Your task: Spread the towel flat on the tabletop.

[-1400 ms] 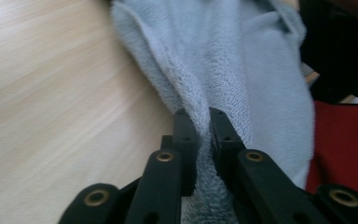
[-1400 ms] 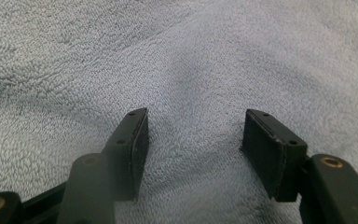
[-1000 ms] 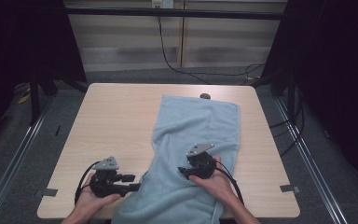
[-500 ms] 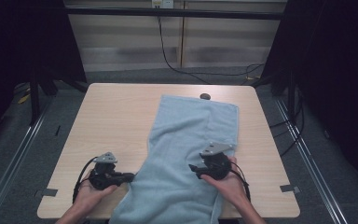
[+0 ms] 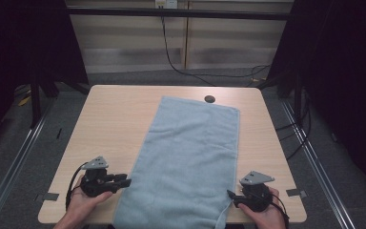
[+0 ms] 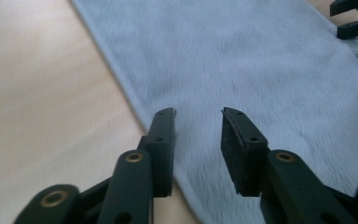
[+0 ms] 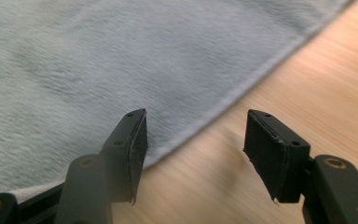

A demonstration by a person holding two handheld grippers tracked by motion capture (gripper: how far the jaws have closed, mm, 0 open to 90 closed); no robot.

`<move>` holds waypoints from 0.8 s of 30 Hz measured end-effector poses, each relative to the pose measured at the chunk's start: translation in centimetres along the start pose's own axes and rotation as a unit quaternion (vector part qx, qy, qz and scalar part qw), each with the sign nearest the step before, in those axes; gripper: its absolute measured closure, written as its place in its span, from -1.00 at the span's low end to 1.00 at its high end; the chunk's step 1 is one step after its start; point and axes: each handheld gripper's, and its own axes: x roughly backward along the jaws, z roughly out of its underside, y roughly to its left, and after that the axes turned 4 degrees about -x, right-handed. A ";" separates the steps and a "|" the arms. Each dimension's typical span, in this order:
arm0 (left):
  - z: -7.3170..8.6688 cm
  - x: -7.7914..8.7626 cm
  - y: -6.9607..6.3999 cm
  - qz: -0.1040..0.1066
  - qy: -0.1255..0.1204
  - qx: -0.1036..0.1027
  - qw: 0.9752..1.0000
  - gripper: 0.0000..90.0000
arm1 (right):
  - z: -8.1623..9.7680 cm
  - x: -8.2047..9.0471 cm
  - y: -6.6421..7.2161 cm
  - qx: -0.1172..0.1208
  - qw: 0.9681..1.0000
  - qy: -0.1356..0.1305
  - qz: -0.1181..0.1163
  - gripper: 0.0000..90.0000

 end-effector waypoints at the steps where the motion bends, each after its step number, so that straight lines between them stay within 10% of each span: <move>1: 0.0 0.0 0.0 0.000 0.000 0.000 1.000 0.41 | 0.2 0.1 -0.2 0.001 1.000 0.002 0.009 -0.11; 6: -2.9 -3.8 0.8 0.003 0.020 -0.021 1.000 0.39 | 0.5 0.3 -1.2 -0.017 1.000 0.006 0.013 -0.10; 14: -5.4 -8.8 2.3 -0.048 0.037 -0.054 0.997 0.45 | -0.6 -1.4 -3.7 -0.038 0.999 -0.010 0.009 -0.10; 24: -5.3 -8.2 4.5 -0.104 0.026 -0.054 0.993 0.73 | -4.2 -4.7 -5.6 -0.013 0.999 -0.016 0.039 -0.11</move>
